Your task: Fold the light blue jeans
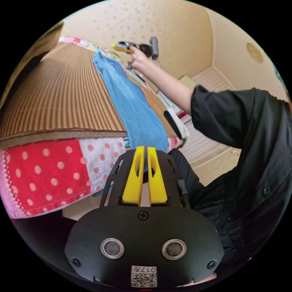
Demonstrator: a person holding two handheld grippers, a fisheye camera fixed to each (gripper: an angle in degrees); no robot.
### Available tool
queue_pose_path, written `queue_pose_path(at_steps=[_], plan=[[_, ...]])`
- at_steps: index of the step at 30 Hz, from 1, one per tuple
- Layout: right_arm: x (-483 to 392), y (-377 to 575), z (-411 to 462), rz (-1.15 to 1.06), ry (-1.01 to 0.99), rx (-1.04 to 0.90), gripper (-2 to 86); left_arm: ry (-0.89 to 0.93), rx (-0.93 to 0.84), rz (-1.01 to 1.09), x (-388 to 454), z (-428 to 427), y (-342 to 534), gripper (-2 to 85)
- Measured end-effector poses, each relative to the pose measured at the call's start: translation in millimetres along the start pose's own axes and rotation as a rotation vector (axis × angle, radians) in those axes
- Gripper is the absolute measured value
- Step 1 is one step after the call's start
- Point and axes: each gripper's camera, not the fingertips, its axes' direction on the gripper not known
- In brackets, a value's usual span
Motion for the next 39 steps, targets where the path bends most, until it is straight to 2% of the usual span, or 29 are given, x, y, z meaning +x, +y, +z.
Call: queue_pose_path(at_steps=[3,6,10,13,16,19,22,27,29,32,35,39], plan=[[-3.4,92.7,-77.3,0.014,-0.094,-0.089,5.1,-0.050,0.001,-0.079,-8.8,0.1,-0.2,5.3],[12.9,194.7,-135.9,0.176,-0.145,-0.193,5.3,-0.036,-0.038,-0.046,3.3,20.8,-2.8,7.8],[36.0,311.3,-192.1,0.463,-0.231,-0.173,7.7,-0.116,-0.113,-0.005,28.3,50.8,-10.7,8.4],[48.5,349.3,-194.8,0.558,-0.313,-0.138,9.4,-0.141,-0.137,-0.002,40.7,64.7,-12.5,8.7],[53.3,346.5,-181.2,0.527,-0.346,-0.131,9.9,-0.187,-0.190,-0.026,48.0,83.0,-10.4,7.0],[57.9,336.5,-180.9,0.482,-0.245,-0.157,7.7,-0.209,-0.247,-0.043,53.6,95.8,-8.8,2.5],[68.2,342.8,-187.0,0.541,-0.365,-0.188,3.8,-0.245,-0.318,-0.025,66.3,97.6,-7.0,0.8],[75.5,338.7,-213.2,0.501,-0.359,-0.193,3.2,-0.314,-0.316,-0.011,79.8,91.7,10.0,1.6],[89.7,334.0,-228.5,0.511,-0.384,-0.132,4.2,-0.276,-0.261,-0.027,75.3,83.5,7.3,3.6],[120.2,326.5,-240.5,0.536,-0.443,-0.069,7.3,-0.119,-0.163,-0.088,54.8,72.0,-8.9,8.2],[142.5,312.9,-227.6,0.517,-0.504,-0.158,9.3,0.029,-0.145,-0.200,27.4,74.5,-26.4,10.8],[154.3,306.1,-221.7,0.490,-0.548,-0.225,10.2,0.035,-0.207,-0.249,16.9,83.8,-34.9,9.7]])
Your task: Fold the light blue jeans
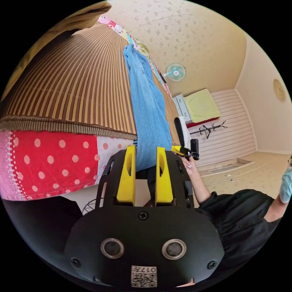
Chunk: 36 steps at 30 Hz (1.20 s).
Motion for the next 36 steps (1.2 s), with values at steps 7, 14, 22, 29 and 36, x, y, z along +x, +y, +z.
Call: queue_pose_path(at_steps=[7,14,22,29,36], plan=[[32.0,3.9,-14.6,0.032,-0.202,-0.023,9.4,0.060,-0.078,-0.012,-12.9,17.3,-12.3,6.2],[51.7,21.5,-17.4,0.050,-0.267,-0.005,4.5,0.169,-0.130,0.004,-27.1,18.5,-2.4,1.8],[8.0,80.5,-71.3,-0.124,-0.482,0.106,2.7,0.445,0.006,0.265,37.5,-45.0,49.1,-0.7],[-154.5,111.7,-173.7,-0.600,-0.530,0.216,2.6,0.463,0.212,0.672,211.6,-153.4,71.1,-0.6],[-321.6,144.3,-265.5,-0.949,-0.514,0.386,2.6,0.686,0.287,0.914,369.2,-231.4,48.7,-0.7]])
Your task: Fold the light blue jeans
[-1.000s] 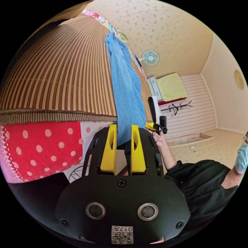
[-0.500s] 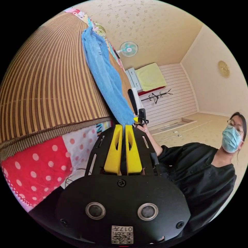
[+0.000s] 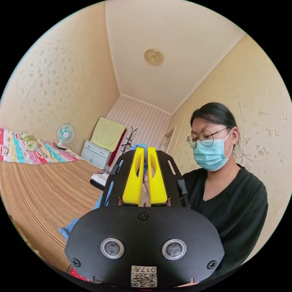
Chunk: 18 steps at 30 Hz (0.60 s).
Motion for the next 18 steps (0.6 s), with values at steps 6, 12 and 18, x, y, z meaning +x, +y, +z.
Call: queue_pose_path(at_steps=[6,12,18], plan=[[-22.0,-60.7,19.8,0.006,0.263,0.012,2.5,-0.122,-0.035,-0.041,-31.3,22.3,-69.1,-0.7],[95.6,-65.9,49.2,0.225,0.515,-0.075,2.1,-0.254,0.000,-0.357,-166.9,19.1,-60.1,-0.7],[222.7,-52.4,109.3,0.278,0.875,-0.249,2.1,-0.509,-0.183,-0.508,-271.8,33.7,-60.4,-0.6]])
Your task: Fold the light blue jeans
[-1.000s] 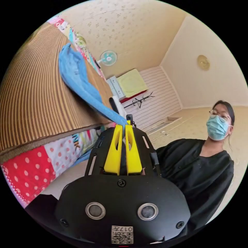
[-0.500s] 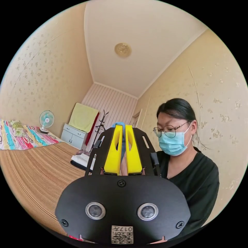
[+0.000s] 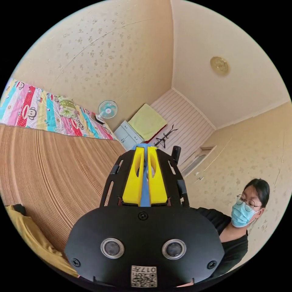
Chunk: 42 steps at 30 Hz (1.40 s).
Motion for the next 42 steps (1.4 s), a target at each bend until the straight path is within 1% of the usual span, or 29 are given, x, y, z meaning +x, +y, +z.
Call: queue_pose_path(at_steps=[1,2,3,4,5,7,8,10,11,13,15,16,18,19,21,22,24,26,27,28,31,35,38,41,42], plan=[[3.4,7.4,21.7,0.008,0.021,-0.039,2.1,-0.109,-0.056,-0.012,-10.8,16.0,6.8,-0.6],[4.3,13.6,32.3,0.006,0.028,-0.067,2.1,-0.160,-0.084,-0.007,-14.4,23.9,13.7,-0.6],[4.9,32.9,49.2,-0.009,0.039,-0.097,2.1,-0.221,-0.128,0.034,-18.7,38.3,34.1,-0.6],[5.8,59.2,59.6,-0.019,0.035,-0.099,2.1,-0.244,-0.159,0.071,-24.0,50.7,61.9,-0.5],[7.2,74.1,63.2,-0.015,0.025,-0.101,2.1,-0.245,-0.174,0.076,-28.0,56.0,76.8,-0.5],[13.8,140.8,72.3,0.018,-0.063,-0.146,2.2,-0.199,-0.227,0.029,-51.1,73.5,146.1,-0.5],[14.2,160.0,73.3,0.021,-0.087,-0.156,2.3,-0.178,-0.236,0.006,-57.1,76.8,164.3,-0.4],[12.0,233.0,76.0,0.029,-0.151,-0.196,2.5,-0.087,-0.248,-0.106,-78.7,89.3,235.0,-0.3],[12.3,250.1,77.2,0.045,-0.159,-0.210,2.6,-0.064,-0.250,-0.142,-83.4,93.2,252.5,-0.1],[16.2,311.6,84.7,0.154,-0.157,-0.286,3.0,-0.008,-0.289,-0.274,-99.4,110.2,315.0,0.5],[20.5,348.0,91.6,0.270,-0.119,-0.348,3.5,-0.032,-0.278,-0.354,-108.6,112.2,348.8,1.5],[22.7,366.2,93.7,0.326,-0.110,-0.375,4.1,-0.051,-0.238,-0.398,-113.7,108.0,364.3,2.8],[28.7,381.1,89.4,0.396,-0.111,-0.362,5.4,-0.045,-0.148,-0.454,-122.1,98.2,374.4,5.2],[37.6,382.6,83.0,0.448,-0.127,-0.312,6.7,-0.026,-0.096,-0.478,-128.5,93.1,371.7,6.7],[56.7,374.3,76.3,0.507,-0.185,-0.222,9.0,-0.030,-0.051,-0.479,-137.0,90.7,354.4,10.9],[70.9,362.6,77.3,0.530,-0.225,-0.177,10.2,-0.060,-0.041,-0.456,-141.5,93.5,336.3,12.8],[88.0,339.1,90.1,0.522,-0.256,-0.161,11.6,-0.119,-0.051,-0.411,-148.5,105.5,305.1,14.9],[98.0,311.8,114.2,0.485,-0.211,-0.208,12.5,-0.182,-0.076,-0.366,-158.0,125.8,274.3,16.2],[101.3,295.0,132.8,0.463,-0.149,-0.238,12.9,-0.225,-0.097,-0.357,-166.5,140.8,258.2,16.7],[104.9,282.4,152.5,0.459,-0.112,-0.266,13.3,-0.269,-0.119,-0.368,-176.7,155.6,246.1,16.8],[112.9,272.3,198.7,0.494,-0.111,-0.361,14.0,-0.323,-0.184,-0.433,-192.3,188.0,237.0,16.6],[90.7,281.5,207.7,0.467,-0.061,-0.399,13.7,-0.314,-0.260,-0.436,-173.8,210.0,250.9,13.5],[68.6,300.4,202.8,0.447,-0.086,-0.390,12.7,-0.306,-0.252,-0.432,-162.4,219.3,274.8,11.3],[69.9,320.3,203.4,0.504,-0.207,-0.365,9.8,-0.268,-0.209,-0.445,-166.3,216.1,287.6,8.3],[75.5,324.4,200.8,0.540,-0.256,-0.342,8.7,-0.217,-0.212,-0.459,-169.1,215.7,289.2,7.2]])
